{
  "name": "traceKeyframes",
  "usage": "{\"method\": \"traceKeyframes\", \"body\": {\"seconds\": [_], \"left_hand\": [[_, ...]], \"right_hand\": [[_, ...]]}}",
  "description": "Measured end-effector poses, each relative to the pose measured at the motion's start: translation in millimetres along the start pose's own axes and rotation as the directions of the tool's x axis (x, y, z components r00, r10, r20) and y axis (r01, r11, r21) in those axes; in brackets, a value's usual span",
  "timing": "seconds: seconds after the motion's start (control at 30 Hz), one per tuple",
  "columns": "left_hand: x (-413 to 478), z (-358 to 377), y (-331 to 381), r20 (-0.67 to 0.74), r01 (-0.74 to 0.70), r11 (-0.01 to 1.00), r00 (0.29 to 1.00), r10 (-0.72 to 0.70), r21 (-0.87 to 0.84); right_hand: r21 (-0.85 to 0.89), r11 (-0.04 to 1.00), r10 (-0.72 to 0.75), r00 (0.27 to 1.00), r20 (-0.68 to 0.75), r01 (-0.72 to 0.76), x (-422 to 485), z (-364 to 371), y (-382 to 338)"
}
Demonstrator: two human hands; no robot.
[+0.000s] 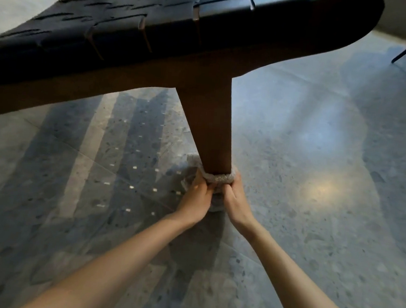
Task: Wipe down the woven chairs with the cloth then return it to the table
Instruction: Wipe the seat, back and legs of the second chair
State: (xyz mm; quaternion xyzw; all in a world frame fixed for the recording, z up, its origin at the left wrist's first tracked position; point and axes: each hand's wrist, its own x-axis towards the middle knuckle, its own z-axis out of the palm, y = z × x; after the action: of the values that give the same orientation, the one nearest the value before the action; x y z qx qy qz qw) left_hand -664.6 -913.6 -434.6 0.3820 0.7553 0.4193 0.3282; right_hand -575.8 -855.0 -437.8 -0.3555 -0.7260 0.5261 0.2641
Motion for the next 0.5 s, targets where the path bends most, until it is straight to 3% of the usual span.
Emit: {"method": "traceKeyframes", "body": {"seconds": [0.1,0.23,0.5], "left_hand": [[-7,-5,15,-0.128,-0.033,0.996,0.992,0.022,-0.082],[-16,-29,44,-0.289,-0.139,0.969,0.954,0.076,-0.204],[-34,-82,114,-0.582,-0.456,0.85,0.778,0.238,-0.263]], "right_hand": [[0.031,0.995,-0.099,0.995,-0.002,0.099,-7,-6,-16],[-0.067,0.967,-0.253,0.961,-0.11,0.247,1,-13,-51],[0.078,0.913,-0.383,0.908,-0.17,0.4,11,-10,-145]]}}
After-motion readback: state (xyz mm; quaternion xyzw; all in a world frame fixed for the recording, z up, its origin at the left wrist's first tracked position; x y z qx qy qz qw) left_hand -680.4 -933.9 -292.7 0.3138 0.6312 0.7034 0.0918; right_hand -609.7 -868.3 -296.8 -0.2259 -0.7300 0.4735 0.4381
